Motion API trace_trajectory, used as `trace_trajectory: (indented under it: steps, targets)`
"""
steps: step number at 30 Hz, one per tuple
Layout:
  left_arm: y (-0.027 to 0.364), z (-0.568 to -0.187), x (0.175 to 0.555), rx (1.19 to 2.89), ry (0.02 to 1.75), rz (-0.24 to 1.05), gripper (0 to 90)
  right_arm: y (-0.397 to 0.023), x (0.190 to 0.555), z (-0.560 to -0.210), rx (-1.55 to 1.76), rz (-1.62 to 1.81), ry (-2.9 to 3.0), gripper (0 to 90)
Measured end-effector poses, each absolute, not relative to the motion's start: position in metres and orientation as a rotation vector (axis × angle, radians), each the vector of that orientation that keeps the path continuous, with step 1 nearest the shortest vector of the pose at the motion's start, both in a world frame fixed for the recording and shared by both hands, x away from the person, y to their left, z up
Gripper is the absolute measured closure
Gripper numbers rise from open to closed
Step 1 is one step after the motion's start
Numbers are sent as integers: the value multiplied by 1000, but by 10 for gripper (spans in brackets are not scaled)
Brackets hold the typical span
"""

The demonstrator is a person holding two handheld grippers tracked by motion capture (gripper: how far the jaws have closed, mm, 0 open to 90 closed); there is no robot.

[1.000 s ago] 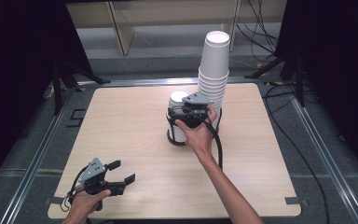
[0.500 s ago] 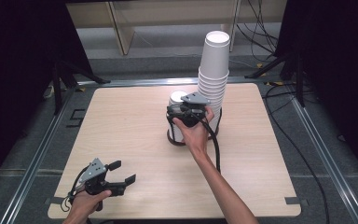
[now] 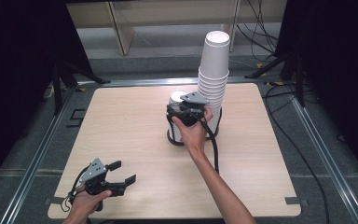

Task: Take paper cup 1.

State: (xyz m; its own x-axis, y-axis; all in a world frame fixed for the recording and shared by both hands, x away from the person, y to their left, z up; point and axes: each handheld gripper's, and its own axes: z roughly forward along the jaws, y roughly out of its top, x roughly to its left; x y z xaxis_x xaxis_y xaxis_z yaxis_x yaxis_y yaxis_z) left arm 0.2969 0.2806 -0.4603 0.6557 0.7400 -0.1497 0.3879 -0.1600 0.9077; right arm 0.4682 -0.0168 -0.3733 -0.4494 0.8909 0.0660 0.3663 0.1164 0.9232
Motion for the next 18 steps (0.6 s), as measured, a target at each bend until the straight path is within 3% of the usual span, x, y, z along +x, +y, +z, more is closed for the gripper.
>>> trace_trajectory:
  steps: [18]
  targets:
    - [280, -460, 297, 1780, 907, 398, 147, -18, 463, -363, 1184, 1328, 1833, 198]
